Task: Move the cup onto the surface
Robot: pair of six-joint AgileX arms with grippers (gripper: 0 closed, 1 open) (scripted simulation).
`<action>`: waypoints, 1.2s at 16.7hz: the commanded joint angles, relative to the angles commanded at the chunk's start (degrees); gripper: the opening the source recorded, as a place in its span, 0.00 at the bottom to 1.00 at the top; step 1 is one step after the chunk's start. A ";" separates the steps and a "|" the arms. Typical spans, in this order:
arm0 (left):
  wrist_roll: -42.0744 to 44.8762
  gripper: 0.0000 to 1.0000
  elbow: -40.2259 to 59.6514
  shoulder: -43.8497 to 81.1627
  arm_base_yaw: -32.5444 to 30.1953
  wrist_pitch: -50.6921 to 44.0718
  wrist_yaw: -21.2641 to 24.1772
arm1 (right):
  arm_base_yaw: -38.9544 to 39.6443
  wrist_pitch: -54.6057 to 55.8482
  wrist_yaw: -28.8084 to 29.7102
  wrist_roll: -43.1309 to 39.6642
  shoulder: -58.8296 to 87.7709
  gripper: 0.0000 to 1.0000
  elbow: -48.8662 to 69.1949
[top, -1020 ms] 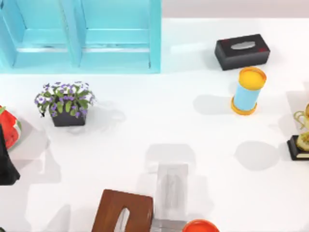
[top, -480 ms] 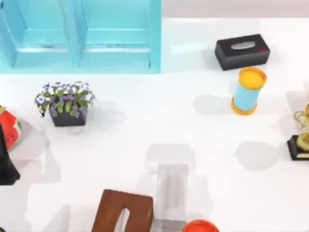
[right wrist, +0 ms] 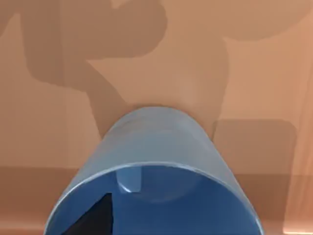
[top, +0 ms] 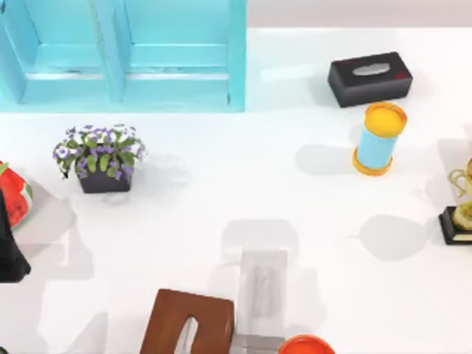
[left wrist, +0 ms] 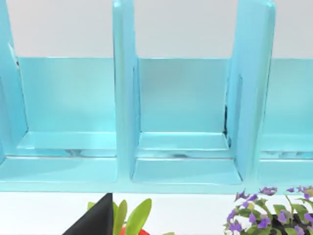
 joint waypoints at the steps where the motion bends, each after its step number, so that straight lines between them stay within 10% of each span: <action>1: 0.00 1.00 0.00 0.00 0.00 0.00 0.00 | -0.05 1.85 0.00 -0.04 0.55 1.00 -1.44; 7: 0.00 1.00 0.00 0.00 0.00 0.00 0.00 | -0.35 3.83 0.03 -0.30 1.32 1.00 -3.09; 20: 0.00 1.00 0.00 0.00 0.00 0.00 0.00 | -0.35 3.83 0.03 -0.30 1.32 0.02 -3.09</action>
